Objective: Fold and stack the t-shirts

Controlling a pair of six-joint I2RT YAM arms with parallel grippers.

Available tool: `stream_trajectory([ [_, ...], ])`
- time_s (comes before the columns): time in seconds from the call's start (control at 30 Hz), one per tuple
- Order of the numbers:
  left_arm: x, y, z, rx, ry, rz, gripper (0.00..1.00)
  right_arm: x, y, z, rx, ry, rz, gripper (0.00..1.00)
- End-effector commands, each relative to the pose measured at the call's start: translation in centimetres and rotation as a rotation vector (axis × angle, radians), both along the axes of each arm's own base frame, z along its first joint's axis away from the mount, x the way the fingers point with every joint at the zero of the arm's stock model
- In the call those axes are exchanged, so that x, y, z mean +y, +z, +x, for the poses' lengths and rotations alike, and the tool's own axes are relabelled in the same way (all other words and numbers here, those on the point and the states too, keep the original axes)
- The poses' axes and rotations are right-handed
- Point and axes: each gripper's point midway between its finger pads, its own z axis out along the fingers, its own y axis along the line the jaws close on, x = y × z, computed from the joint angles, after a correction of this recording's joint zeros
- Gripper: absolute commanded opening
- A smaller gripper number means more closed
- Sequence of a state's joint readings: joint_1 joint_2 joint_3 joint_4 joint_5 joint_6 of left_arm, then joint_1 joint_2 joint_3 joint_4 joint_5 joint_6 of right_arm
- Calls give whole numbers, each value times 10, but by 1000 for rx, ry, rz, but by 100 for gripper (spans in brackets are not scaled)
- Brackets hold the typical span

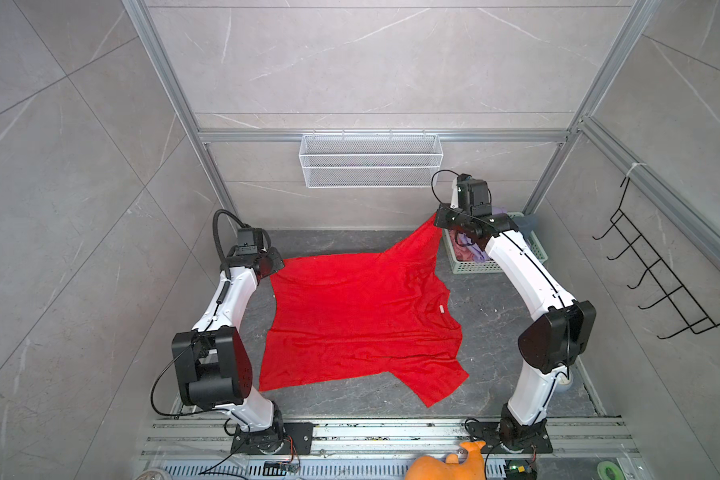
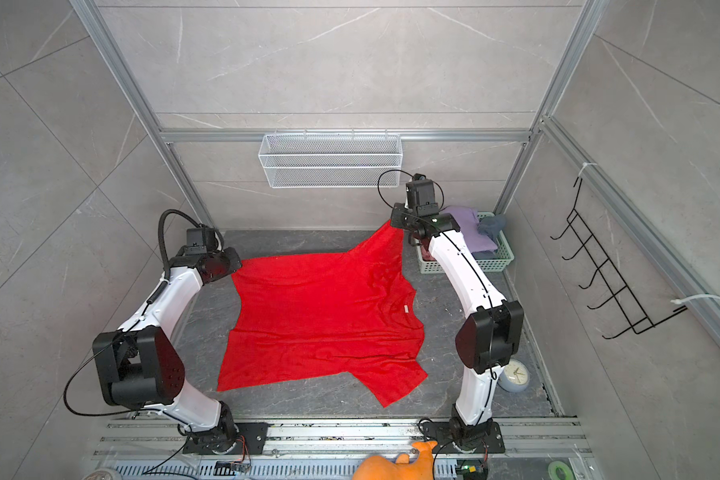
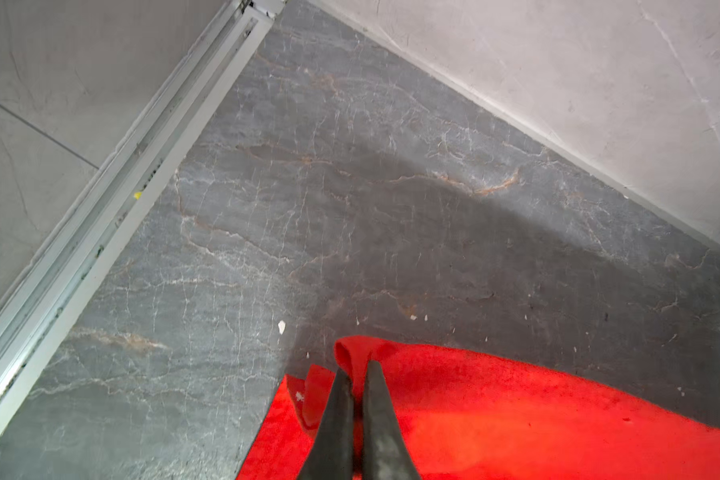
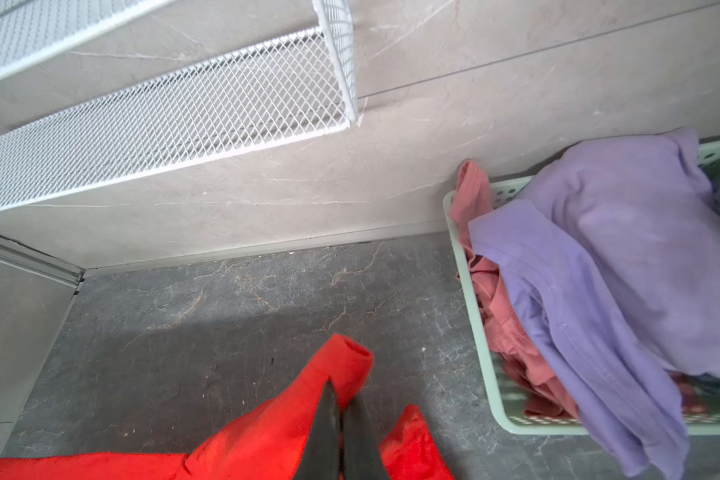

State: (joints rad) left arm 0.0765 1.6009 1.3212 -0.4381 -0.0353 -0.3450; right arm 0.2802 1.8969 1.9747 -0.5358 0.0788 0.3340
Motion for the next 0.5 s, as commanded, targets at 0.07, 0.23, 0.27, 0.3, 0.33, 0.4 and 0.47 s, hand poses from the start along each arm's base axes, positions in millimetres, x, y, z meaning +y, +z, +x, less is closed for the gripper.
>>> stream_trajectory([
  [0.07, 2, 19, 39, -78, -30, 26, 0, 13, 7, 39, -48, 30, -23, 0],
  [0.23, 9, 16, 73, -84, -21, 46, 0, 18, 10, 70, -68, 18, -33, 0],
  [0.27, 11, 14, 80, -84, -18, 49, 0, 19, 11, 76, -77, 20, -32, 0],
  [0.3, 11, 14, 85, -88, -18, 47, 0, 21, 8, 83, -82, 24, -27, 0],
  [0.33, 10, 13, 90, -90, -24, 42, 0, 24, 7, 87, -85, 33, -21, 0],
  [0.4, 10, 10, 98, -94, -23, 32, 0, 26, 4, 93, -94, 38, -10, 0],
  [0.47, 9, 6, 102, -93, -20, 19, 0, 26, -1, 97, -92, 33, 4, 0],
])
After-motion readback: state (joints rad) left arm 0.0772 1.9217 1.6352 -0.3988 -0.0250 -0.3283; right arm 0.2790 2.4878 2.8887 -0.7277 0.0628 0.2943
